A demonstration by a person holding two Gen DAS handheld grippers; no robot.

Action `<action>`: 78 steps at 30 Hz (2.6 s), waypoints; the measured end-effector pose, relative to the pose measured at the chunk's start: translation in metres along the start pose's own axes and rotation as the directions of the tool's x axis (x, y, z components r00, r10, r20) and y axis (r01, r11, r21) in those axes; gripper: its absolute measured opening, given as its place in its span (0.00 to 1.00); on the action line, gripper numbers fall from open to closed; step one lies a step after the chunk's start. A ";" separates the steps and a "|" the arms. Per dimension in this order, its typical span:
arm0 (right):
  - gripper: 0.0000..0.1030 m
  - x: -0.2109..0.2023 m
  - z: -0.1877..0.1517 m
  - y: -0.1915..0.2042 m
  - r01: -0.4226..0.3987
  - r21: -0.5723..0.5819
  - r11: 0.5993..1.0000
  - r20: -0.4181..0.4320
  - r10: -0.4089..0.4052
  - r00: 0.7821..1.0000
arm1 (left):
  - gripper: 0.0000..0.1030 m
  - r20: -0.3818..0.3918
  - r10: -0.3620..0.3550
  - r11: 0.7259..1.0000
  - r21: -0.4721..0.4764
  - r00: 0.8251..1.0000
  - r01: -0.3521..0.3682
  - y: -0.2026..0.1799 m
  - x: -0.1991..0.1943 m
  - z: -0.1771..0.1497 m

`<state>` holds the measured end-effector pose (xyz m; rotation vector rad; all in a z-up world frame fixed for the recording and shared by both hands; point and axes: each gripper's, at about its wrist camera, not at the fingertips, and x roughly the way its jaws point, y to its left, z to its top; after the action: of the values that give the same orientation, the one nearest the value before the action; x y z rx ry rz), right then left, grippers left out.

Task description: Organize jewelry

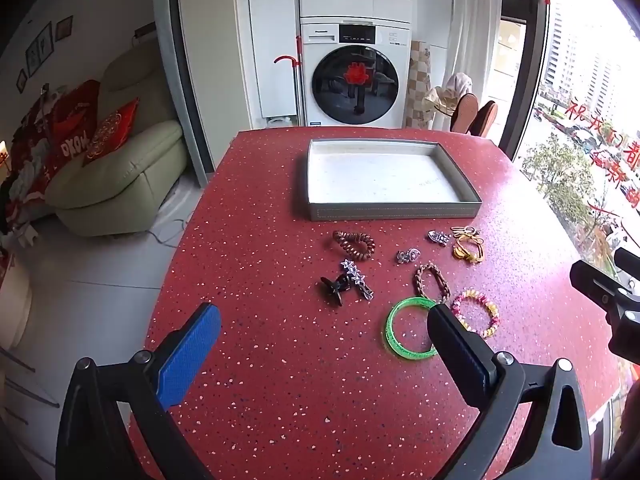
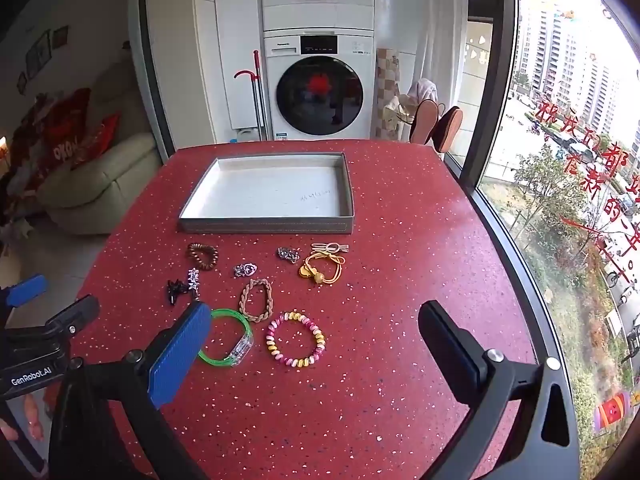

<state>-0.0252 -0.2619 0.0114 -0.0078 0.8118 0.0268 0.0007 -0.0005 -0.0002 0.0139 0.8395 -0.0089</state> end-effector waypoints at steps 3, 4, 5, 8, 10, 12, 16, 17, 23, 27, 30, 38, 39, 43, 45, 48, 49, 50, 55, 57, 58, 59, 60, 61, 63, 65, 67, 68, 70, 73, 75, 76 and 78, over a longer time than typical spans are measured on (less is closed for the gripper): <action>1.00 -0.001 0.000 -0.001 0.004 0.002 1.000 0.001 -0.004 1.000 | 1.00 -0.001 -0.001 1.000 0.001 1.000 0.001 0.000 0.001 0.001; 1.00 -0.001 0.000 -0.001 0.006 0.003 1.000 0.001 -0.006 1.000 | 1.00 -0.001 -0.001 1.000 0.002 1.000 0.001 0.000 0.001 0.001; 1.00 -0.001 -0.001 -0.001 0.008 0.002 1.000 0.001 -0.008 1.000 | 1.00 0.000 -0.002 1.000 0.002 1.000 0.002 0.000 0.001 0.001; 1.00 -0.001 -0.001 0.000 0.009 0.000 1.000 0.001 -0.009 1.000 | 1.00 -0.002 -0.001 1.000 0.004 1.000 0.001 0.000 0.002 0.002; 1.00 -0.001 0.000 0.000 0.008 0.002 1.000 0.000 -0.008 1.000 | 1.00 0.004 0.000 1.000 0.000 1.000 0.000 -0.003 0.000 -0.002; 1.00 -0.001 0.000 0.000 0.009 0.001 1.000 0.000 -0.009 1.000 | 1.00 0.004 0.001 1.000 0.000 1.000 -0.001 -0.004 0.000 -0.002; 1.00 -0.001 -0.001 0.000 0.009 0.000 1.000 0.000 -0.009 1.000 | 1.00 0.000 0.000 1.000 0.003 1.000 0.000 -0.001 -0.003 -0.002; 1.00 -0.001 -0.001 0.000 0.008 0.001 1.000 0.001 -0.008 1.000 | 1.00 0.001 0.001 1.000 0.003 1.000 -0.001 -0.001 -0.003 -0.003; 1.00 0.000 -0.001 0.000 0.008 0.001 1.000 -0.001 -0.008 1.000 | 1.00 -0.003 -0.002 1.000 0.014 1.000 0.002 -0.001 0.000 -0.002; 1.00 0.000 -0.001 0.000 0.008 0.001 1.000 0.000 -0.008 1.000 | 1.00 0.006 0.000 1.000 0.017 1.000 0.000 -0.001 0.000 -0.002; 1.00 0.000 -0.001 0.000 0.008 0.000 1.000 -0.001 -0.008 1.000 | 1.00 0.009 0.002 1.000 0.018 1.000 -0.003 -0.001 0.000 -0.002; 1.00 0.000 -0.001 0.001 0.008 0.000 1.000 -0.003 -0.008 1.000 | 1.00 0.013 0.005 1.000 0.021 1.000 -0.005 -0.005 0.002 0.000; 1.00 0.000 -0.001 0.001 0.007 0.001 1.000 -0.003 -0.007 1.000 | 1.00 0.016 0.007 1.000 0.023 1.000 -0.008 -0.006 0.002 0.001; 1.00 0.000 -0.001 0.001 0.006 0.000 1.000 -0.004 -0.006 1.000 | 1.00 0.009 0.010 1.000 0.026 1.000 -0.010 -0.006 0.003 0.000; 1.00 0.000 -0.002 0.000 0.006 -0.002 1.000 -0.006 -0.006 1.000 | 1.00 0.010 0.009 1.000 0.026 1.000 -0.009 -0.007 0.004 0.000; 1.00 0.002 -0.006 0.001 0.004 -0.005 1.000 -0.010 -0.004 1.000 | 1.00 0.001 0.005 1.000 0.019 1.000 -0.005 -0.008 0.006 0.000; 1.00 0.003 -0.006 0.001 0.004 -0.006 1.000 -0.011 -0.004 1.000 | 1.00 -0.001 0.005 1.000 0.018 1.000 -0.005 -0.008 0.007 0.000; 1.00 0.003 -0.005 0.002 0.004 -0.008 1.000 -0.012 -0.004 1.000 | 1.00 -0.005 0.005 1.000 0.018 1.000 -0.005 -0.008 0.007 0.000; 1.00 0.003 -0.006 0.002 0.005 -0.007 1.000 -0.014 -0.005 1.000 | 1.00 -0.019 0.010 1.000 0.028 1.000 -0.010 -0.008 0.007 0.000; 1.00 0.002 -0.007 0.001 0.007 -0.009 1.000 -0.015 -0.007 1.000 | 1.00 -0.021 0.007 1.000 0.027 1.000 -0.006 -0.008 0.006 0.000; 1.00 0.002 -0.006 0.001 0.006 -0.008 1.000 -0.015 -0.007 1.000 | 1.00 -0.020 0.007 1.000 0.028 1.000 -0.007 -0.008 0.006 0.000; 1.00 0.002 -0.006 0.001 0.005 -0.008 1.000 -0.015 -0.006 1.000 | 1.00 -0.022 0.017 0.999 0.037 1.000 -0.017 -0.008 0.005 0.000; 1.00 0.002 -0.007 0.001 0.005 -0.008 1.000 -0.014 -0.005 1.000 | 1.00 -0.022 0.019 0.999 0.037 1.000 -0.018 -0.008 0.005 0.000; 1.00 0.002 -0.006 0.002 0.005 -0.008 1.000 -0.014 -0.005 1.000 | 1.00 -0.024 0.021 0.999 0.038 0.999 -0.020 -0.008 0.005 0.000; 1.00 0.002 -0.006 0.002 0.005 -0.008 1.000 -0.014 -0.006 1.000 | 1.00 -0.040 0.027 0.999 0.043 0.999 -0.025 -0.007 0.005 0.000; 1.00 0.002 -0.006 0.001 0.006 -0.008 1.000 -0.013 -0.006 1.000 | 1.00 -0.034 0.025 0.999 0.041 0.999 -0.024 -0.007 0.005 0.000; 1.00 0.001 -0.006 0.002 0.006 -0.008 1.000 -0.012 -0.006 1.000 | 1.00 -0.008 0.011 0.999 0.031 1.000 -0.011 -0.007 0.004 0.000; 1.00 0.001 -0.007 0.001 0.005 -0.008 1.000 -0.014 -0.006 1.000 | 1.00 -0.017 0.018 0.999 0.038 1.000 -0.017 -0.007 0.004 0.001; 1.00 0.001 -0.007 0.002 0.006 -0.010 1.000 -0.016 -0.007 1.000 | 1.00 -0.015 0.017 0.999 0.039 1.000 -0.017 -0.007 0.004 0.001; 1.00 0.000 -0.009 0.000 0.008 -0.011 1.000 -0.021 -0.008 1.000 | 1.00 -0.026 0.027 0.999 0.041 0.999 -0.025 -0.007 0.004 0.000; 1.00 0.000 -0.009 0.001 0.008 -0.013 1.000 -0.021 -0.008 1.000 | 1.00 -0.031 0.030 0.999 0.040 0.999 -0.029 -0.007 0.004 0.000; 1.00 0.000 -0.009 0.000 0.008 -0.013 1.000 -0.021 -0.008 1.000 | 1.00 -0.030 0.029 0.999 0.038 0.999 -0.028 -0.006 0.004 0.001; 1.00 0.001 -0.008 0.001 0.008 -0.011 1.000 -0.022 -0.008 1.000 | 1.00 -0.023 0.022 0.999 0.029 0.999 -0.021 -0.006 0.004 0.001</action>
<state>-0.0309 -0.2615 0.0053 -0.0217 0.8337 0.0236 0.0037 -0.0064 -0.0026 0.0508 0.8623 -0.0005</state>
